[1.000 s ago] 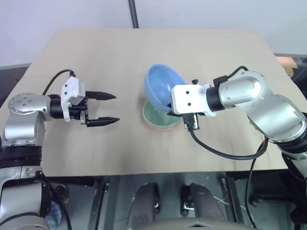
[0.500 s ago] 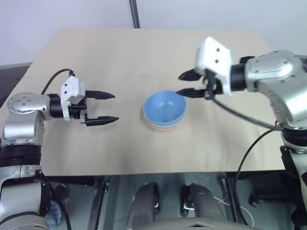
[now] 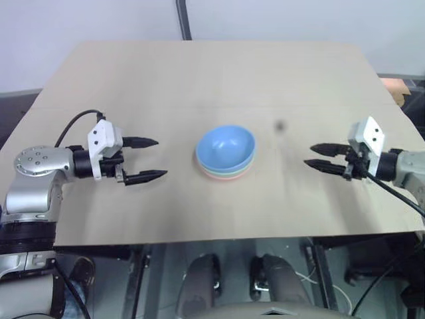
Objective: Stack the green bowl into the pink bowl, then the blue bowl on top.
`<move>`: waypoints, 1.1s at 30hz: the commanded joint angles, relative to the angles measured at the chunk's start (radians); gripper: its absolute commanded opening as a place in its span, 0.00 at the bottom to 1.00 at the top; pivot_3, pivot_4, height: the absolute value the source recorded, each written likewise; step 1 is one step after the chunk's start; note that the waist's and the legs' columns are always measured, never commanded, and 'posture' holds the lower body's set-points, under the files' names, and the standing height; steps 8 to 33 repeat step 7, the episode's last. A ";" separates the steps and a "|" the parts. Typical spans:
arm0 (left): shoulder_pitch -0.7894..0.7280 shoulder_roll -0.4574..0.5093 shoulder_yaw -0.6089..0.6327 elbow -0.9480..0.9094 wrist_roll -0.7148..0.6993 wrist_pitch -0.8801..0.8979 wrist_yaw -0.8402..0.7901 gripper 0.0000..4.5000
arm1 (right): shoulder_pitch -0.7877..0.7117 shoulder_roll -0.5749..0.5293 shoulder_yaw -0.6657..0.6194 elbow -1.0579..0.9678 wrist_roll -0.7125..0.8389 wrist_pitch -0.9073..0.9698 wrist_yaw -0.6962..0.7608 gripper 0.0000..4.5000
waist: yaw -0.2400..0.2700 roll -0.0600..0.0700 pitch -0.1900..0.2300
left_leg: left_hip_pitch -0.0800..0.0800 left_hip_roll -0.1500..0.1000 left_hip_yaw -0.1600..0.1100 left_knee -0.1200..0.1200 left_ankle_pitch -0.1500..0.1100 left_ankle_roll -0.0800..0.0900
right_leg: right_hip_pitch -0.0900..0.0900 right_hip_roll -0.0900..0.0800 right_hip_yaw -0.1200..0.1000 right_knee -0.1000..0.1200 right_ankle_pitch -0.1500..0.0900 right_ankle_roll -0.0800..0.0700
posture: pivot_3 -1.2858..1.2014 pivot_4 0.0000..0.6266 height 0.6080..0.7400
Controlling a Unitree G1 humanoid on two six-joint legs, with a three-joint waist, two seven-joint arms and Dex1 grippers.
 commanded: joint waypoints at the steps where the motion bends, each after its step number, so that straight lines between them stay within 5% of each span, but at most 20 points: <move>1: 0.021 0.005 0.050 -0.070 -0.039 0.018 0.026 1.00 | 0.039 -0.007 -0.105 0.050 0.054 -0.119 0.046 0.47 | 0.003 0.000 0.000 | 0.000 0.000 0.000 0.000 0.000 0.000 | 0.000 0.000 0.000 0.000 0.000 0.000 | 0.52 0.24 1.00; 33: 0.044 0.012 0.061 -0.098 -0.044 0.018 0.037 1.00 | 0.076 -0.024 -0.117 0.099 0.073 -0.207 0.088 0.47 | 0.004 0.000 0.000 | 0.000 0.000 0.000 0.000 0.000 0.000 | 0.000 0.000 0.000 0.000 0.000 0.000 | 0.52 0.24 1.00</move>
